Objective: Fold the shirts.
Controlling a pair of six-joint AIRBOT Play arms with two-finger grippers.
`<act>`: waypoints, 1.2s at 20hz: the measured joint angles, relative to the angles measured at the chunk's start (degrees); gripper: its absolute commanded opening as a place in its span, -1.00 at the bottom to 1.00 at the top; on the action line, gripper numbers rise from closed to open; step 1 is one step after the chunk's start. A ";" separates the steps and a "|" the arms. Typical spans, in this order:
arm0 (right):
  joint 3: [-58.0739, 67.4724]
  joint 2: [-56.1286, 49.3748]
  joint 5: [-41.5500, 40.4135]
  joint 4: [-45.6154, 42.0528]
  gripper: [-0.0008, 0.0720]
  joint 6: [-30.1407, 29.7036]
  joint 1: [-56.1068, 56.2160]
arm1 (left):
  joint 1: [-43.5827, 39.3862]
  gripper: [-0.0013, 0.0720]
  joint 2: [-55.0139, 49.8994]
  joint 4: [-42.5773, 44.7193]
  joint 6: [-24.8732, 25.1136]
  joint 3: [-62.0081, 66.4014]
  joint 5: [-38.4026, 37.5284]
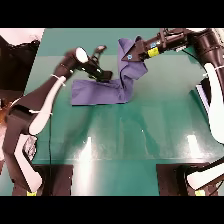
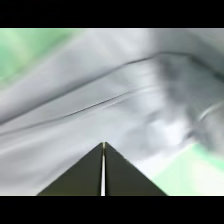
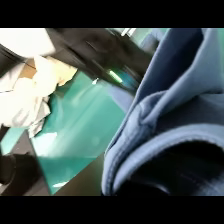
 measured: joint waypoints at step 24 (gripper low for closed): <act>-3.72 -13.77 -17.94 7.37 0.42 -12.74 12.37 | 13.81 -0.90 20.24 10.14 0.52 2.29 -17.77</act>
